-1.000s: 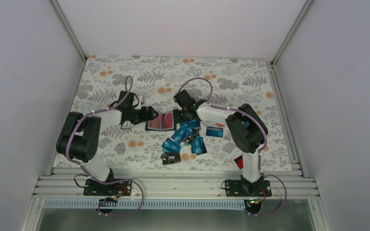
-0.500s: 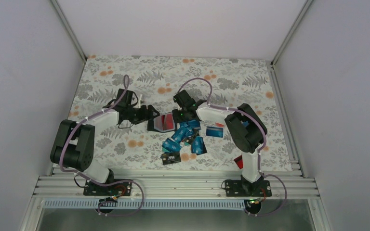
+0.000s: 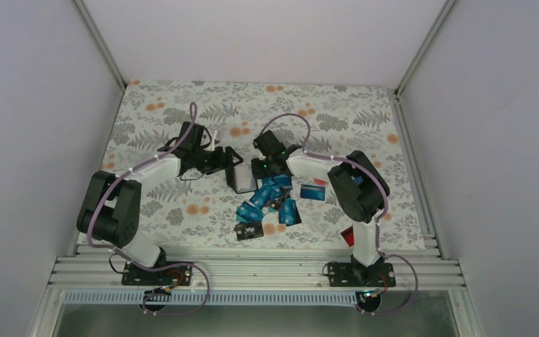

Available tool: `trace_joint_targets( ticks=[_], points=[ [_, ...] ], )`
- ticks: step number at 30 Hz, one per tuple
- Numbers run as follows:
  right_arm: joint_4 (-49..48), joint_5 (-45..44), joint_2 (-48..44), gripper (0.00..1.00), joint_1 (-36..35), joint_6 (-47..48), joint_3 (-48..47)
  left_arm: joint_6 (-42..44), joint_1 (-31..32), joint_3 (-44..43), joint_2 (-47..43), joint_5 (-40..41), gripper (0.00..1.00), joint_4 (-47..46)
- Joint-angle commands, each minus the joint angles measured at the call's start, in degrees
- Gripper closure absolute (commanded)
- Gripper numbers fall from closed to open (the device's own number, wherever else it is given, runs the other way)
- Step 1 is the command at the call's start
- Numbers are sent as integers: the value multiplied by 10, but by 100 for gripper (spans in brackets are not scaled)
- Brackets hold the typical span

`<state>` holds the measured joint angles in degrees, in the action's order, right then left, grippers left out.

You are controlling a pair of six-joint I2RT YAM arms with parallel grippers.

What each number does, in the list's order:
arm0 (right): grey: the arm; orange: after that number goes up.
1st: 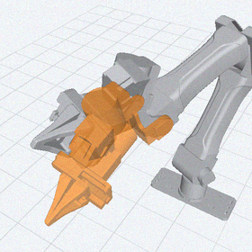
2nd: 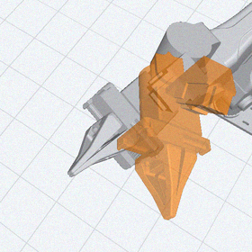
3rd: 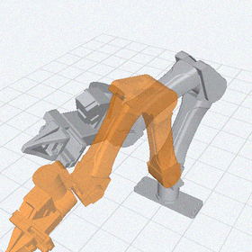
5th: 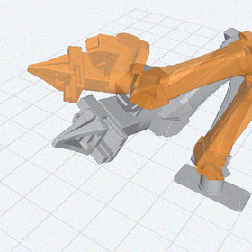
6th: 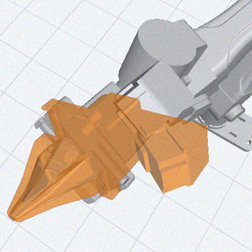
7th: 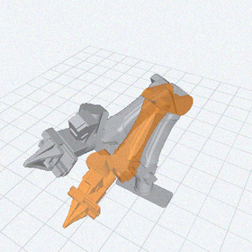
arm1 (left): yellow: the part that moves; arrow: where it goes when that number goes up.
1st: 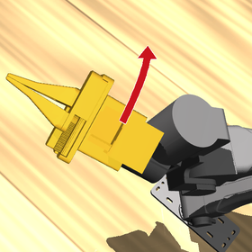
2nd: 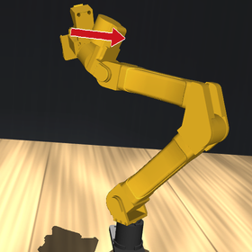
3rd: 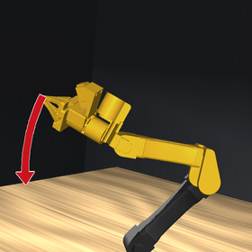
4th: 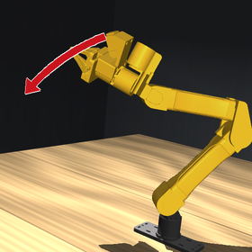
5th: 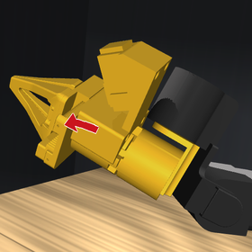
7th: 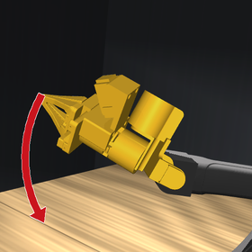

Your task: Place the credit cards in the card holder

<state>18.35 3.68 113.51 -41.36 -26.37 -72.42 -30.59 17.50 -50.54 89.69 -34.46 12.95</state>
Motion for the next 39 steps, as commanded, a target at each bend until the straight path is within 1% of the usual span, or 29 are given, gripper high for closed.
trace_joint_targets(
  ticks=[1, 9, 13, 16, 18, 21, 23, 26, 27, 31, 33, 39],
  points=[
    [-14, 11, 7, 96, 7, -10, 11, -11, 13, -19, 28, 9, 19, 8],
    [-31, 34, -5, 96, 22, -23, 35, -35, 54, -62, 87, 18, 20, -5],
    [-41, 47, -15, 96, 31, -31, 49, -47, 82, -100, 103, 41, 20, 24],
    [-47, 56, -23, 96, 37, -37, 59, -54, 100, -135, 106, 76, 20, 66],
    [-53, 62, -28, 96, 40, -41, 66, -64, 113, -153, 106, 118, 21, 96],
    [-59, 70, -33, 96, 46, -44, 74, -80, 127, -162, 103, 162, 22, 113],
    [-62, 77, -35, 96, 51, -45, 79, -84, 137, -165, 105, 174, 24, 112],
    [-69, 90, -42, 96, 57, -47, 89, -87, 148, -164, 120, 177, 32, 95],
    [-72, 94, -45, 96, 61, -49, 92, -90, 150, -161, 124, 175, 36, 86],
    [-82, 107, -51, 96, 67, -53, 102, -106, 155, -142, 138, 161, 60, 40],
    [-83, 112, -50, 96, 69, -54, 103, -108, 158, -135, 141, 166, 68, 30],
    [-76, 118, -46, 96, 71, -50, 98, -112, 158, -117, 150, 200, 79, 31]
  ],
)
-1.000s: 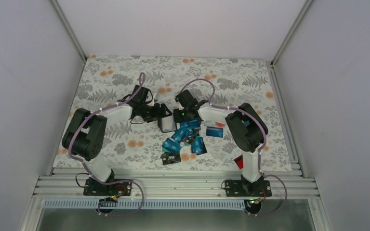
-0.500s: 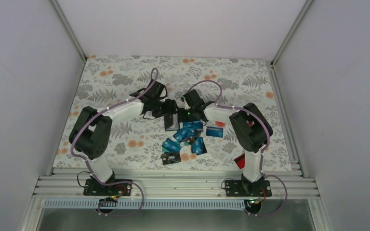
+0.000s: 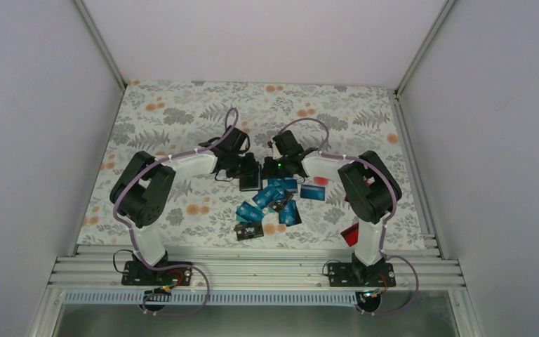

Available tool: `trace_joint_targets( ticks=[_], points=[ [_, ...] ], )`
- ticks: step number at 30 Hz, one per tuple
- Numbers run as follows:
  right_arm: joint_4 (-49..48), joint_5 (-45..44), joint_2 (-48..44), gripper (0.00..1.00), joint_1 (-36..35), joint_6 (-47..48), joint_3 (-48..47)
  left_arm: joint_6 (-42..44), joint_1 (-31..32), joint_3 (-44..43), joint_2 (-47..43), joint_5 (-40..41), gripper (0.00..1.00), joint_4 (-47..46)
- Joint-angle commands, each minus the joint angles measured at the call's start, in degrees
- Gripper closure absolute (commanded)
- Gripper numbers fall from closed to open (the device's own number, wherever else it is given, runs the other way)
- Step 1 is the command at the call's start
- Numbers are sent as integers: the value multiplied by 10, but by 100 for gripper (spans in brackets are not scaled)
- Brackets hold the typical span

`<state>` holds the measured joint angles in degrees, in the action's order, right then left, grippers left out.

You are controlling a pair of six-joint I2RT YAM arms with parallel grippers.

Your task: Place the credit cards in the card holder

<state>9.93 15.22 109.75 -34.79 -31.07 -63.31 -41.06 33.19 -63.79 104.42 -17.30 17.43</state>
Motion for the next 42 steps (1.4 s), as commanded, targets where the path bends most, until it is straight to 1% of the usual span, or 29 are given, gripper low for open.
trace_joint_targets(
  ticks=[1, 8, 17, 19, 22, 24, 27, 30, 35, 38, 42],
  points=[
    [9, 2, -9, 96, 6, -3, 6, -10, 2, 19, 2, 35, 81, -13],
    [24, -1, -19, 96, 7, -7, 1, -14, 2, 23, 10, 67, 90, -4],
    [35, 45, -48, 96, 7, -14, -8, -27, 2, 23, 22, 44, 90, -40],
    [35, 52, -52, 96, 7, -16, -10, -30, 2, 26, 20, 29, 85, -56],
    [35, 55, -51, 96, 7, -17, -12, -32, 2, 28, 12, 19, 74, -64],
    [36, 56, -48, 96, 6, -16, -13, -32, 2, 31, 6, 21, 70, -67],
    [35, 59, -43, 96, 6, -16, -15, -39, 2, 38, -14, 40, 70, -63],
    [32, 66, -40, 96, 6, -15, -16, -48, 1, 42, -35, 70, 71, -45],
    [31, 75, -38, 96, 5, -10, -20, -42, 0, 36, -63, 93, 74, -19],
    [32, 78, -37, 96, 6, -9, -22, -30, -2, 34, -73, 105, 76, -1],
    [32, 79, -37, 96, 4, -6, -25, -6, -4, 33, -75, 108, 81, 22]
  ],
)
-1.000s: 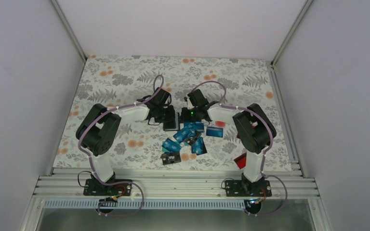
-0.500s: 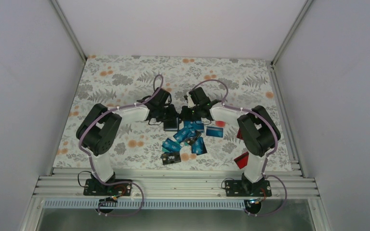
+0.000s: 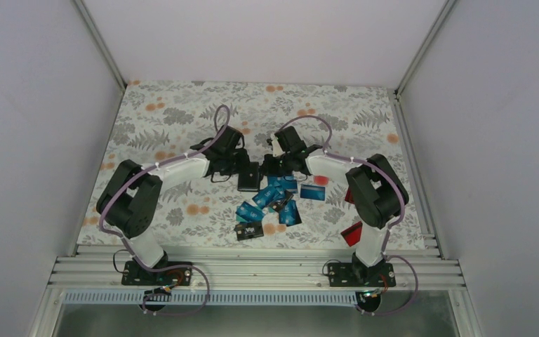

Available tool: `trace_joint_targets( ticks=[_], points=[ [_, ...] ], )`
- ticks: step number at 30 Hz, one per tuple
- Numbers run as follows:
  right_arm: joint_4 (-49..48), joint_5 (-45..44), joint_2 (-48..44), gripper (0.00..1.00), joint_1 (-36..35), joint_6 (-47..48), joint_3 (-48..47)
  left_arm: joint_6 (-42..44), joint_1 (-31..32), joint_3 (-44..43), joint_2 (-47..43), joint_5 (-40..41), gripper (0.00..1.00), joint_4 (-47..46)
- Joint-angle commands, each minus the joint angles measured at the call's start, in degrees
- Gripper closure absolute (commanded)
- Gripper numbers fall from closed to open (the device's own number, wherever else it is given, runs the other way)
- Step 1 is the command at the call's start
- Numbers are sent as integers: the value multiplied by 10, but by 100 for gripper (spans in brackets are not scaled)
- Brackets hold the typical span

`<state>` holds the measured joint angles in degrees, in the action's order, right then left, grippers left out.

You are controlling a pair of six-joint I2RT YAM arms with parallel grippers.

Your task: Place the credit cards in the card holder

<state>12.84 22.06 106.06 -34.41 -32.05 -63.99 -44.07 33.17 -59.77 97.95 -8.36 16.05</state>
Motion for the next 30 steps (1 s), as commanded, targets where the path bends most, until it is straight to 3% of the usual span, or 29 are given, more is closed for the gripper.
trace_joint_targets(
  ticks=[1, 8, 18, 26, 30],
  points=[
    [3, 10, 0, 96, 0, 5, -19, 32, -3, -11, -5, 17, 82, 42],
    [7, 1, 22, 96, -12, 12, -39, 59, -3, -14, 42, -8, 90, 49],
    [7, 11, 70, 96, -32, 14, -77, 69, -3, -7, 69, -17, 91, 37],
    [-5, 60, 42, 62, -19, 26, -66, 71, -11, 4, 64, -15, 91, 30],
    [-6, 87, 6, 58, -6, 30, -55, 72, -13, 7, 62, -17, 91, 28]
  ],
)
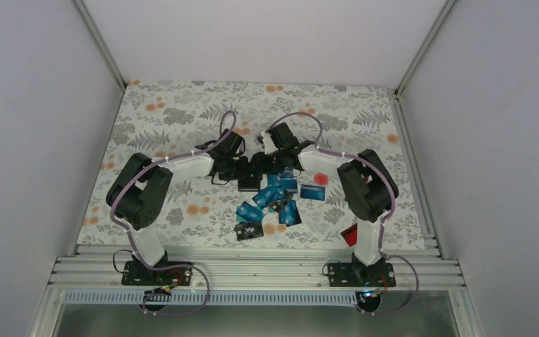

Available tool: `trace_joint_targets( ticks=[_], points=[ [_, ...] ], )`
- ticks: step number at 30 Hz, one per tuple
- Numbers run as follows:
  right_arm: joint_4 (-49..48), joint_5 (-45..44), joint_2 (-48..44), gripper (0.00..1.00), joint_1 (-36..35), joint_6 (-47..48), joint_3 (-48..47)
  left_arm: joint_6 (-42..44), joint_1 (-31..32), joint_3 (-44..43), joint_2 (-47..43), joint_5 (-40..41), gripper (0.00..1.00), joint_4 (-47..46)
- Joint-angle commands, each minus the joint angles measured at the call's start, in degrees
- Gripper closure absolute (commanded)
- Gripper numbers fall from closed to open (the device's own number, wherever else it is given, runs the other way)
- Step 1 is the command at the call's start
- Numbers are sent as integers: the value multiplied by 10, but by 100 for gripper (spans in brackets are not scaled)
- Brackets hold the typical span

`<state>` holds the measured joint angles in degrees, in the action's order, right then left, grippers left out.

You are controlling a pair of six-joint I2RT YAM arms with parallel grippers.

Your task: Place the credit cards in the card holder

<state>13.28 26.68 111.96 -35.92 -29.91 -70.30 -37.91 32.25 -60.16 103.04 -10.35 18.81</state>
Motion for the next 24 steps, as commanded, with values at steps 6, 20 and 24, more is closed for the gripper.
trace_joint_targets(
  ticks=[6, 20, 24],
  points=[
    [-19, 48, -100, 54, 33, 7, 47, 15, -5, 2, 0, -9, 91, 1],
    [-193, 85, -248, 77, 38, -73, 275, 28, -5, -68, -15, -25, 91, 63],
    [-285, 126, -234, 83, 34, -124, 310, 27, -5, -75, -11, -30, 91, 67]
  ],
)
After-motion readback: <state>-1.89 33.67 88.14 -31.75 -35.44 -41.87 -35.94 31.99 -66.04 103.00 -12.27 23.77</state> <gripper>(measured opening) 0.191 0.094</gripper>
